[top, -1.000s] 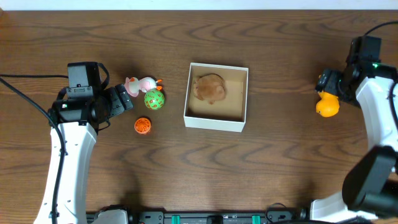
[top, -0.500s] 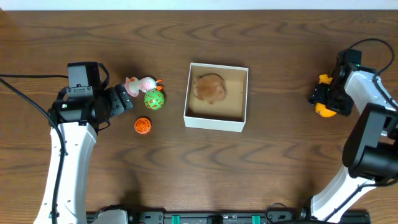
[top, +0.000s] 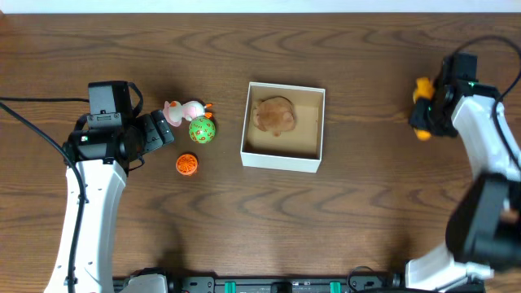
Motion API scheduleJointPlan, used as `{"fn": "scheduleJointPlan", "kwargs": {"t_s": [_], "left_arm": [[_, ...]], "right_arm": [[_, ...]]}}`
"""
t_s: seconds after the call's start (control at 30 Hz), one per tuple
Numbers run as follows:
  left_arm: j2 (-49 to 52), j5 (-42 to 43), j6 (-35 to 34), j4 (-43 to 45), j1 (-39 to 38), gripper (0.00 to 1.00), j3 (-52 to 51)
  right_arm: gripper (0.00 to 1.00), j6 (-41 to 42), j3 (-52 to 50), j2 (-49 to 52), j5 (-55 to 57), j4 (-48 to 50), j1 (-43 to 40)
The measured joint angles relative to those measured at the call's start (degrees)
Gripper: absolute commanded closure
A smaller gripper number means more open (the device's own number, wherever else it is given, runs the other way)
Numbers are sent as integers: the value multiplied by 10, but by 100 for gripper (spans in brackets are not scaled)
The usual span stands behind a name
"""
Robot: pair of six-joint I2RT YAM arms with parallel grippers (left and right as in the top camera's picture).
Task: Pack container
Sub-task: 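Carry the yellow duck with the right gripper into the box and release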
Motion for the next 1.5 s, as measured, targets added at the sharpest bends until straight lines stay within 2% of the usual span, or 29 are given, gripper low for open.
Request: {"fn": "scheduleJointPlan", "kwargs": {"t_s": [0.13, 0.23, 0.4, 0.57, 0.63, 0.73, 0.8, 0.9, 1.0, 1.03, 1.1, 1.23, 1.3, 1.37, 1.5], "left_arm": [[0, 0, 0, 0, 0, 2, 0], [0, 0, 0, 0, 0, 2, 0], [0, 0, 0, 0, 0, 2, 0], [0, 0, 0, 0, 0, 2, 0], [0, 0, 0, 0, 0, 2, 0], [0, 0, 0, 0, 0, 2, 0], [0, 0, 0, 0, 0, 2, 0], [0, 0, 0, 0, 0, 2, 0], [0, 0, 0, 0, 0, 2, 0], [0, 0, 0, 0, 0, 2, 0], [0, 0, 0, 0, 0, 2, 0], [0, 0, 0, 0, 0, 2, 0], [0, 0, 0, 0, 0, 2, 0], [0, 0, 0, 0, 0, 2, 0], [0, 0, 0, 0, 0, 2, 0]], "right_arm": [[89, 19, 2, -124, -20, 3, 94], [87, 44, 4, -189, -31, 25, 197], [86, 95, 4, -193, -11, 61, 335], [83, 151, 4, -124, 52, 85, 419], [83, 178, 4, -80, 72, 91, 430], [89, 218, 4, -23, 87, 92, 430], [89, 248, 4, 11, 91, 92, 429], [82, 285, 3, 38, 93, 92, 429], [80, 305, 3, 45, 93, 92, 429], [80, 310, 3, 47, 93, 92, 429], [87, 316, 3, 53, 91, 92, 429], [87, 328, 3, 68, 76, 92, 429], [83, 330, 3, 78, 70, 92, 429], [68, 336, 3, 93, 64, 91, 429], [52, 346, 3, 110, 61, 86, 428]]}}
